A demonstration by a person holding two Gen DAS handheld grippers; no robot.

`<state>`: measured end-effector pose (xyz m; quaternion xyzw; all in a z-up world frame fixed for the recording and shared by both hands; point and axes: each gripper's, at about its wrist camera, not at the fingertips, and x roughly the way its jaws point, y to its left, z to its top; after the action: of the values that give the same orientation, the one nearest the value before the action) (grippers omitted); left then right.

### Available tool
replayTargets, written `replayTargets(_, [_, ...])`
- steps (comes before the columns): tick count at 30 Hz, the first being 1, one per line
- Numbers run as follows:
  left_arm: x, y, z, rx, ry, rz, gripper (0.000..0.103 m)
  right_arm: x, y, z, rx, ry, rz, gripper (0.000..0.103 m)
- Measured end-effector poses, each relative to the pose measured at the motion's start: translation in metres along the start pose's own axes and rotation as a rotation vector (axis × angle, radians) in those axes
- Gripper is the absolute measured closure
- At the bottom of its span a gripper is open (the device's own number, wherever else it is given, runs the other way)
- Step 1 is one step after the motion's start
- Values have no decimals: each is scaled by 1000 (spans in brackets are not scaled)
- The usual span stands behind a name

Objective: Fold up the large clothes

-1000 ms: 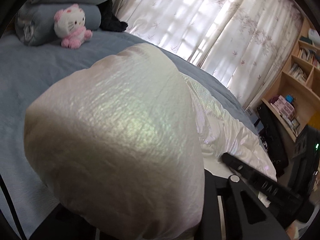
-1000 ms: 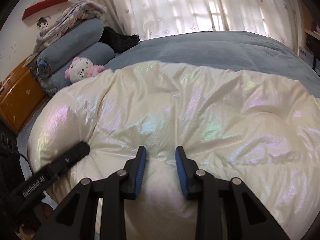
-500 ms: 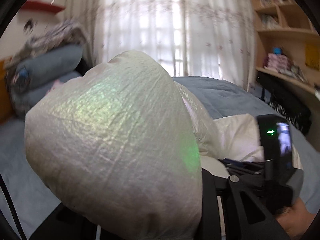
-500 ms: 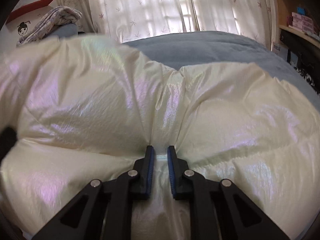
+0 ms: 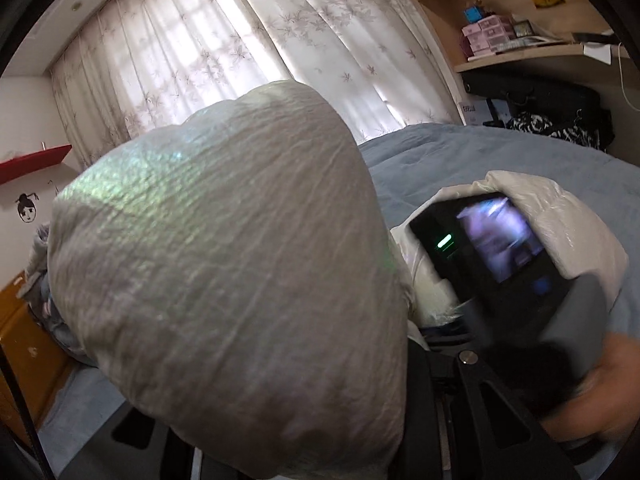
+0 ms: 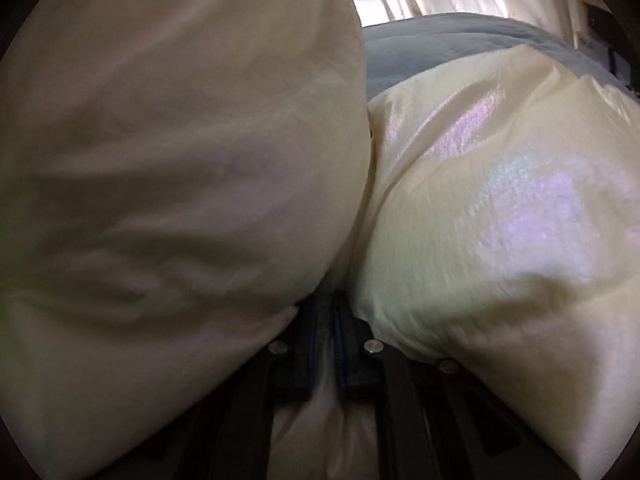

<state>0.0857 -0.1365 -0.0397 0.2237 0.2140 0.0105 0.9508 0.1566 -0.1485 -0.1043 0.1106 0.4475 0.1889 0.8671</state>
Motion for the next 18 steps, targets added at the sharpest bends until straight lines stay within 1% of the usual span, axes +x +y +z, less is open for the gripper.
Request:
replayTargets(1, [0, 0, 2, -1, 11, 3, 81, -10, 0, 1, -10, -13, 3, 94])
replayTargets(3, [1, -2, 8, 4, 28, 14, 81, -39, -3, 3, -38, -71, -15, 93])
replayTargets(4, [1, -3, 10, 10, 35, 23, 81, -59, -8, 4, -50, -127, -46, 93])
replayTargets(5, [0, -5, 11, 14, 39, 29, 81, -70, -12, 3, -52, -158, -76, 93])
replayTargets(6, [-2, -7, 12, 18, 44, 34, 81, -83, -22, 3, -45, -203, -134, 94])
replayTargets(7, [-3, -11, 15, 26, 46, 39, 81, -90, -32, 2, -26, -228, -185, 94])
replayTargets(8, [-3, -14, 17, 35, 46, 41, 81, -93, -43, 1, 0, -237, -218, 94])
replayTargets(9, [-4, -18, 19, 48, 45, 46, 81, -93, -54, -1, 29, -233, -232, 94])
replayTargets(10, [-6, -24, 22, 69, 42, 50, 81, -91, -72, -5, 89, -214, -238, 94])
replayTargets(13, [-6, -38, 29, 127, 36, 57, 80, -86, -98, -16, 174, -192, -184, 94])
replayTargets(15, [-7, -49, 34, 167, 35, 58, 80, -84, -105, -23, 188, -190, -155, 94])
replayTargets(16, [-7, -57, 37, 194, 35, 58, 80, -84, -107, -25, 197, -190, -120, 94])
replayTargets(18, [-7, -70, 42, 241, 35, 59, 80, -80, -113, -25, 226, -179, -13, 93])
